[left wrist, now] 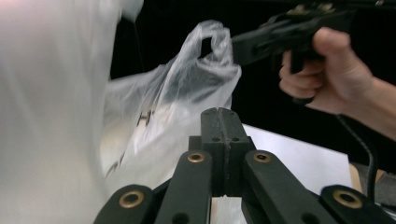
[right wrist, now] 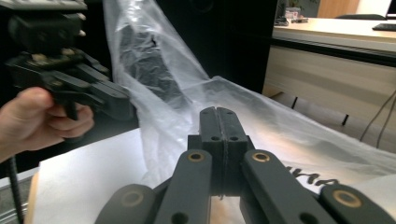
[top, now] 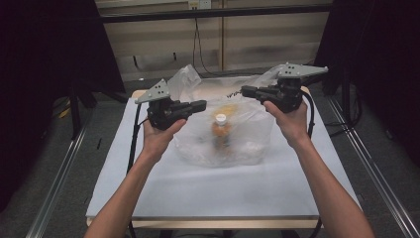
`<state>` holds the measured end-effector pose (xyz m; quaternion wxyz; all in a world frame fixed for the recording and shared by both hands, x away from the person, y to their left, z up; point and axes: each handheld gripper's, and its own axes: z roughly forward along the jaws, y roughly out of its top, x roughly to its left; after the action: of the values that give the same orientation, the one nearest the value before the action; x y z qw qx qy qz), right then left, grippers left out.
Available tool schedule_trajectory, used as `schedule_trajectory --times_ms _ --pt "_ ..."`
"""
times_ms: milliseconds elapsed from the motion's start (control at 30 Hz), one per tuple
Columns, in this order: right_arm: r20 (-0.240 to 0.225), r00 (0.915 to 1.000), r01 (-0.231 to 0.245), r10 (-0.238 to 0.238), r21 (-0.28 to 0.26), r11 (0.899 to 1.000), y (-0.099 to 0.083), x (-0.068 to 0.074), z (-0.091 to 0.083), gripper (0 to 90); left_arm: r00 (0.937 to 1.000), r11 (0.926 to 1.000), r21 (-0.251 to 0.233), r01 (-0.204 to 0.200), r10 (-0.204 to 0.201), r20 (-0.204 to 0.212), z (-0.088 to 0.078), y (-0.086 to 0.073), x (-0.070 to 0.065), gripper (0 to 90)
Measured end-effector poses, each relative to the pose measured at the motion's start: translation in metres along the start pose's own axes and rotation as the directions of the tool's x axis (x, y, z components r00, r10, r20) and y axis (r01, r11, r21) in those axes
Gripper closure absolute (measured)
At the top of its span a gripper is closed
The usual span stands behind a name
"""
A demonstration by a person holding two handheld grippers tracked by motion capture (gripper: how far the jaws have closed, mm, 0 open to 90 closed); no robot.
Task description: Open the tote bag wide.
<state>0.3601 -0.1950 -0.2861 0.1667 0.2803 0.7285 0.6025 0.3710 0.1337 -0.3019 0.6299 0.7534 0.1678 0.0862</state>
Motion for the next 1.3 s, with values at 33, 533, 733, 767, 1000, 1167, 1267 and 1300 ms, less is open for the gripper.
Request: schedule_trajectory --times_ms 33,533,733,767,1000,1167,1267,1300 --pt "0.009 1.0 0.002 -0.002 0.01 1.0 0.003 -0.003 0.004 90.0 1.0 1.0 -0.004 -0.001 0.001 0.005 0.002 0.004 0.001 90.0" --pt "0.028 0.9992 -0.029 0.027 0.097 0.995 -0.004 -0.018 0.038 90.0 0.9967 0.9969 0.04 0.068 -0.066 -0.047 0.027 0.003 0.033 90.0" --pt "0.035 0.9985 -0.046 0.042 0.136 0.99 -0.013 -0.024 0.053 90.0 0.9937 0.9931 0.061 0.1 -0.097 -0.056 0.033 -0.007 0.045 90.0" --pt "0.032 0.9984 -0.052 0.047 0.144 0.988 -0.015 -0.025 0.056 90.0 0.9934 0.9929 0.056 0.104 -0.102 -0.052 0.035 -0.009 0.046 90.0" --pt "0.014 0.9976 -0.069 0.068 0.196 0.978 -0.037 -0.027 0.07 90.0 0.9921 0.9863 0.111 0.122 -0.118 -0.044 0.044 -0.026 0.05 90.0" --pt "0.004 0.9979 -0.064 0.065 0.232 0.971 -0.05 -0.021 0.073 90.0 0.9923 0.9813 0.15 0.121 -0.116 -0.044 0.048 -0.038 0.047 90.0" --pt "-0.004 0.9973 -0.07 0.073 0.232 0.97 -0.057 -0.019 0.072 90.0 0.9912 0.9783 0.161 0.131 -0.126 -0.039 0.049 -0.045 0.047 90.0" --pt "-0.007 0.9968 -0.076 0.08 0.243 0.967 -0.065 -0.018 0.072 90.0 0.9903 0.9761 0.168 0.139 -0.134 -0.036 0.051 -0.052 0.047 90.0"
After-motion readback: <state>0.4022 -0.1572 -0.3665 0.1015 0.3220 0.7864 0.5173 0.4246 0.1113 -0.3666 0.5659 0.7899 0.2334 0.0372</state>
